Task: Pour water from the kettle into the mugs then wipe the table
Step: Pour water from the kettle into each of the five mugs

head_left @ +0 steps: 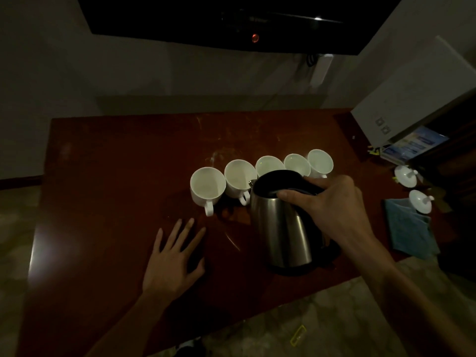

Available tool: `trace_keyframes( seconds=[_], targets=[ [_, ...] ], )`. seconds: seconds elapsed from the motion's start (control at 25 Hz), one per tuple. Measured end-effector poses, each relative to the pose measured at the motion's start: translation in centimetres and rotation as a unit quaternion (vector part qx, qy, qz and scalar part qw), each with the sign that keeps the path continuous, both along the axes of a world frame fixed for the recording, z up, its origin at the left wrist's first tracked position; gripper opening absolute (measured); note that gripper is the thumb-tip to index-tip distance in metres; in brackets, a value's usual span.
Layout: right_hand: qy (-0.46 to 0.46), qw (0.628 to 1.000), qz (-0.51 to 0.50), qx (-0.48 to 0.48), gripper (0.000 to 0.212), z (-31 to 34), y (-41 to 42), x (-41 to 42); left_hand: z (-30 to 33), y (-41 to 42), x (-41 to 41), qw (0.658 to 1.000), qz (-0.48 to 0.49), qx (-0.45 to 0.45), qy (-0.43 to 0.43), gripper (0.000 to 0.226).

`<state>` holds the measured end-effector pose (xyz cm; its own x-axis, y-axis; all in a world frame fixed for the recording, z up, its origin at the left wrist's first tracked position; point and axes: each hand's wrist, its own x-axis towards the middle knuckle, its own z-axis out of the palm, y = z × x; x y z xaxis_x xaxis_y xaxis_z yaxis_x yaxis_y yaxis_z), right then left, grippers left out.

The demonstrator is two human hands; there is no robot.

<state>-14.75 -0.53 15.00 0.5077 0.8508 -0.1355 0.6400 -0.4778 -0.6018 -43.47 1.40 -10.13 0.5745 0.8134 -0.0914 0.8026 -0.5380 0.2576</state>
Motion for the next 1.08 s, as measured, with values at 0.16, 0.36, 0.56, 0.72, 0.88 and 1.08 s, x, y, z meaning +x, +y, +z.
trace_keyframes(
  seconds=[0.16, 0.36, 0.56, 0.72, 0.88, 1.08],
  targets=[
    [0.004, 1.0, 0.009, -0.021, 0.067, 0.9, 1.0, 0.1, 0.0, 0.0, -0.1, 1.0, 0.001, 0.0, 0.004, 0.073],
    [-0.014, 0.999, 0.014, -0.026, 0.051, 1.6, 1.8, 0.1, 0.0, 0.1, 0.0, 1.0, 0.001, -0.004, 0.003, 0.073],
    [-0.02, 0.998, 0.029, -0.044, 0.052, 1.8, 2.3, 0.3, 0.2, -0.1, 0.0, 1.0, 0.005, -0.005, 0.0, 0.072],
    [-0.013, 0.998, 0.037, -0.051, 0.044, 2.0, 2.5, 0.4, 0.2, 0.1, 0.0, 1.0, 0.005, -0.004, 0.005, 0.072],
    [-0.011, 0.997, 0.043, -0.06, 0.045, 2.1, 2.6, 0.5, 0.2, 0.2, 0.1, 1.0, 0.006, -0.009, 0.012, 0.072],
    [-0.01, 0.997, 0.042, -0.06, 0.045, 2.2, 2.8, 0.6, 0.1, 0.1, 0.0, 1.0, 0.003, -0.005, 0.018, 0.072]
  ],
)
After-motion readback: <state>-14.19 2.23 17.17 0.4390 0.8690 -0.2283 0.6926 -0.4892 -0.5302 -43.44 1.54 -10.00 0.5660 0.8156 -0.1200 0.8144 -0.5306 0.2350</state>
